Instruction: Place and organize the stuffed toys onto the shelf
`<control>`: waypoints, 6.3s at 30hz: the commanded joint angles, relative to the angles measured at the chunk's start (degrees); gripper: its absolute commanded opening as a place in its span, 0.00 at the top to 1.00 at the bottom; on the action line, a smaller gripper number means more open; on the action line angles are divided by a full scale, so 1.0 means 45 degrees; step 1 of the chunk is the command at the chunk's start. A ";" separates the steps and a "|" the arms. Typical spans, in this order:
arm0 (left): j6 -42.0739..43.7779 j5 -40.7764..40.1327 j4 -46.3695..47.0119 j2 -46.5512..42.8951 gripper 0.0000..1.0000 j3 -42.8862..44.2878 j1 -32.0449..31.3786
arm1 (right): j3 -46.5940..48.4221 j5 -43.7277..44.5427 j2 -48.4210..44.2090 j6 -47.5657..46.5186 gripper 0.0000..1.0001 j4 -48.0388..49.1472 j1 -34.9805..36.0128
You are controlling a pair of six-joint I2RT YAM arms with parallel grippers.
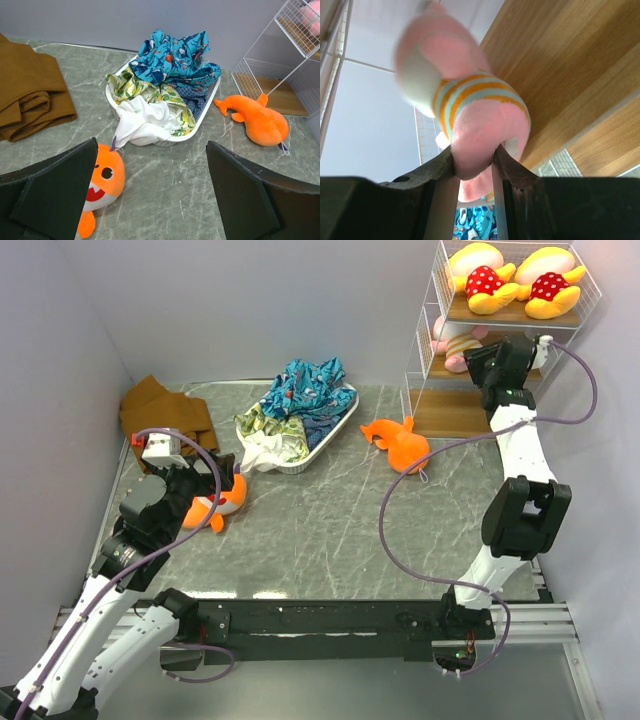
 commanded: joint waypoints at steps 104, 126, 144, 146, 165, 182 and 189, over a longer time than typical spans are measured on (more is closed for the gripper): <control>-0.7505 0.2205 -0.3158 0.4805 0.99 0.3786 1.1333 | -0.5589 -0.5592 -0.8962 -0.4140 0.26 -0.1197 0.6153; -0.7601 1.4128 1.2064 0.1611 0.99 -0.2779 0.6666 | -0.5179 -0.4133 -0.7262 -0.0130 0.25 0.1302 1.1267; -0.7619 1.4929 1.2181 0.2373 0.99 -0.2935 0.5454 | -0.1801 -0.3408 -0.3669 -0.4645 0.28 0.0327 1.3281; -0.7639 1.4930 1.2008 0.2373 0.94 -0.2955 0.5454 | -0.1605 -0.2786 -0.3453 -0.4840 0.53 0.0055 1.3534; -0.2914 0.7610 0.2203 0.1439 0.04 0.0464 0.5454 | -0.5799 0.1668 -0.6440 -1.5477 0.90 -0.4069 1.4568; -0.1819 0.3075 0.1498 -0.0634 0.04 -0.0631 0.5415 | -1.1917 0.4407 -0.5776 -2.2225 0.86 -0.1312 1.6621; -0.1897 0.2957 0.1459 -0.0732 0.04 -0.0650 0.5415 | -1.1021 0.2747 -0.5699 -2.0878 0.55 -0.4102 1.6934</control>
